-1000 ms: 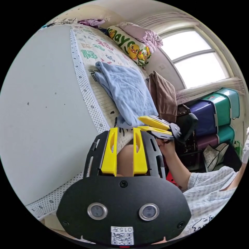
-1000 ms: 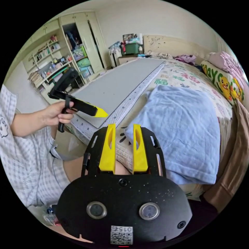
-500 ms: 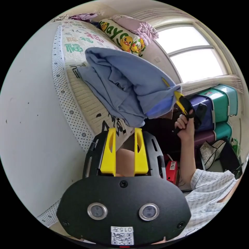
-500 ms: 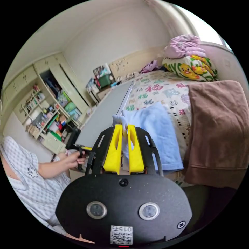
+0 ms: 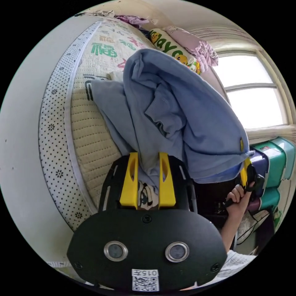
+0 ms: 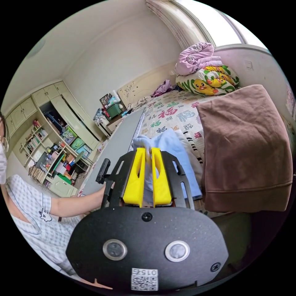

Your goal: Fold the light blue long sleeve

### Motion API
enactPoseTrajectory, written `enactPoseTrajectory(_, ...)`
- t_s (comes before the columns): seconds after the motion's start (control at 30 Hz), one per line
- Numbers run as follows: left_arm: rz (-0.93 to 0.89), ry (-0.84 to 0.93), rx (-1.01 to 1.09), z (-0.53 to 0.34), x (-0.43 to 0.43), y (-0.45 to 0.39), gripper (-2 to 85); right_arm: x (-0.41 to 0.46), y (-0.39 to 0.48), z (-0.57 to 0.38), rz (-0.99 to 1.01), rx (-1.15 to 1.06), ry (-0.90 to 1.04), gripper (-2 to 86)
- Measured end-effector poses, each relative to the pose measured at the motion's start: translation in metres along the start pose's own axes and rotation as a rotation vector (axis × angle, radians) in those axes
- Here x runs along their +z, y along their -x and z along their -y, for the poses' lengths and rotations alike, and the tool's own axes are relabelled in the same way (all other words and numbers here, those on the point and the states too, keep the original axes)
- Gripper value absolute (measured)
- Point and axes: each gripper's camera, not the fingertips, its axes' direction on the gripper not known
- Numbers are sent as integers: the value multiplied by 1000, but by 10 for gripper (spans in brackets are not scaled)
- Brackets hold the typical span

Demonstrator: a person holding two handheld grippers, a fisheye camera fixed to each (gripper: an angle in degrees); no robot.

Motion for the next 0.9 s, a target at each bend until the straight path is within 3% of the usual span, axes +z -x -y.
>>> enactPoseTrajectory(0.17,-95,-32,100,-16,-42,-8,49,-34,13,13,-23,-31,-42,39)
enactPoseTrajectory(0.37,-18,-216,338,-57,-151,-42,47,-124,73,51,-164,-153,-236,32)
enactPoseTrajectory(0.57,-34,-428,435,-135,-288,-18,45,-203,130,66,-126,-218,-417,28)
enactPoseTrajectory(0.9,69,-828,600,-264,-527,-14,41,-211,205,78,230,-285,-410,27)
